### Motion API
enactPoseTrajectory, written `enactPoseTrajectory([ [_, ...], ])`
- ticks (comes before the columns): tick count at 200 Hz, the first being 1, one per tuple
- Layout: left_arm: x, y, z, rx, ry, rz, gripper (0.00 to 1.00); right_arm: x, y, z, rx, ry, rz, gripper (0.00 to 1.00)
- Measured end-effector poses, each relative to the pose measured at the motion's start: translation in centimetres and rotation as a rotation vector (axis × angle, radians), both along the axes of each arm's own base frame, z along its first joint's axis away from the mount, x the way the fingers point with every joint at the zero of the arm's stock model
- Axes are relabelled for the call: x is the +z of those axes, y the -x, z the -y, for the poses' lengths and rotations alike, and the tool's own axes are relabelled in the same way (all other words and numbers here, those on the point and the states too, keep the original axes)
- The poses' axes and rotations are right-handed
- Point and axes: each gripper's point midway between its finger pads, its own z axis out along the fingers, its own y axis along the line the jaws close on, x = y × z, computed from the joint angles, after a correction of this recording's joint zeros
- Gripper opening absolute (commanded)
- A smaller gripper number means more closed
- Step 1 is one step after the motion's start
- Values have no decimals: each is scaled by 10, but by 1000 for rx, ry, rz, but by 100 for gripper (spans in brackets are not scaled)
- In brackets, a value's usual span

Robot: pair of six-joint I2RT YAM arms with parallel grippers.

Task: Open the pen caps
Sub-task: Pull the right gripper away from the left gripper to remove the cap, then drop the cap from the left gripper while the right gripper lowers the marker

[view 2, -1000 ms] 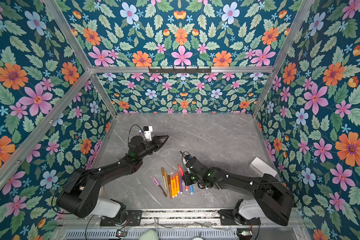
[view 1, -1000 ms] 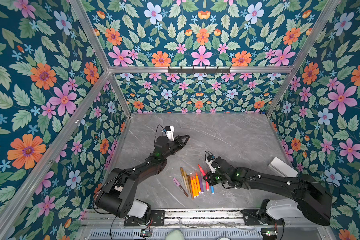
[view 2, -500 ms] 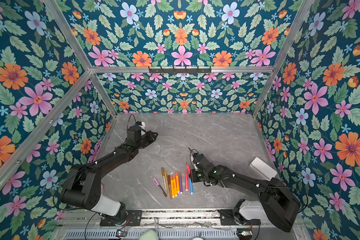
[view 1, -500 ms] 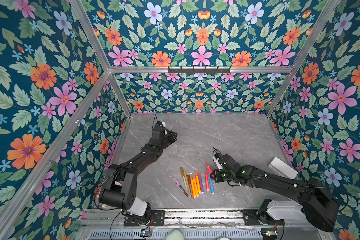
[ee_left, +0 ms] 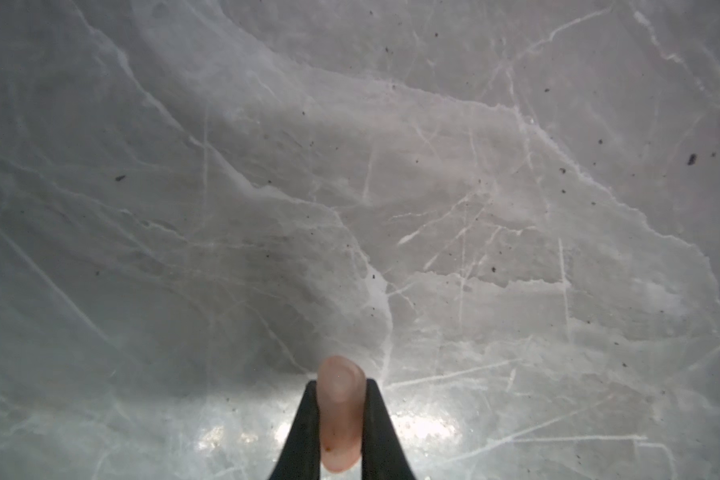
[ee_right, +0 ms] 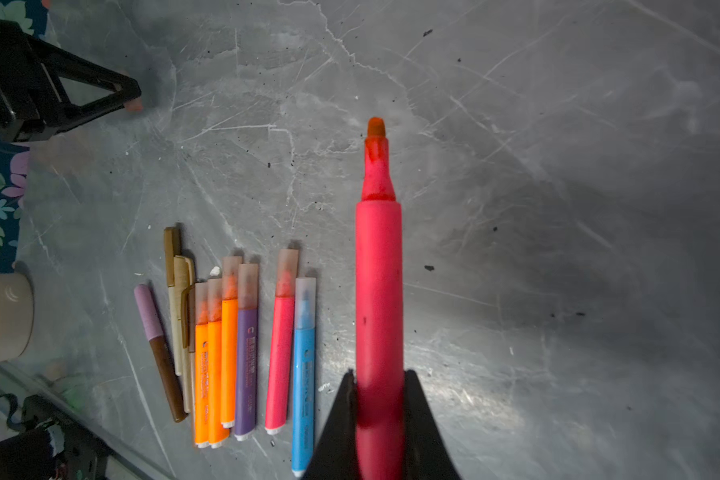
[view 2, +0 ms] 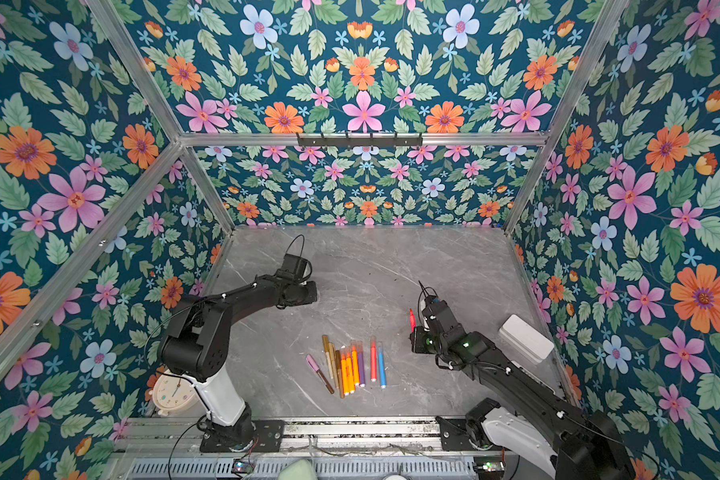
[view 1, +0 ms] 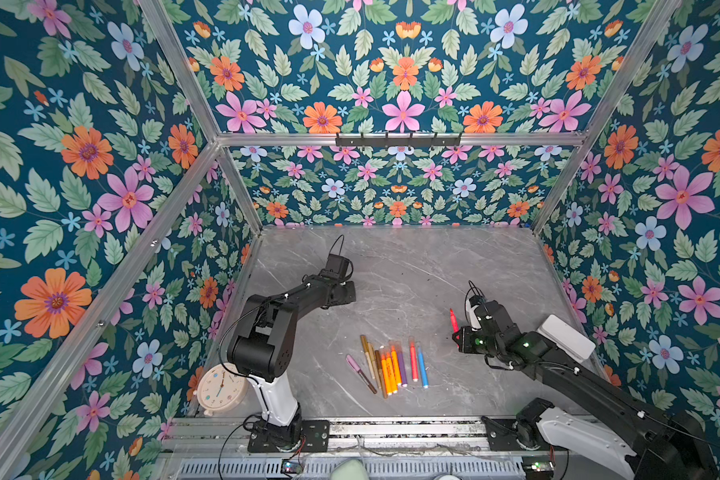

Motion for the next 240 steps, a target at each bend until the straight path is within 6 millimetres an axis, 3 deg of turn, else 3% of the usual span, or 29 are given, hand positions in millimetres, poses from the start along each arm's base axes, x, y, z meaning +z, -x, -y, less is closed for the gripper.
enactPoseTrajectory([
  [51,-4,-10,4,-58,-176,-5,2,-1,4,11,-24,31,2,0],
  [112,-15,-4,4,-87,-195,-44,13,1,7,16,-33,42,7,0],
  [153,-15,-1,8,-104,-168,-52,32,6,9,18,-35,44,7,0],
  [170,-11,-2,9,-104,-162,-41,43,7,10,18,-36,49,-1,0],
  [207,-1,2,8,-103,-149,-15,45,8,1,18,-56,51,-23,0],
  [240,36,3,9,-86,-89,98,46,-5,-27,43,-184,-4,-102,0],
])
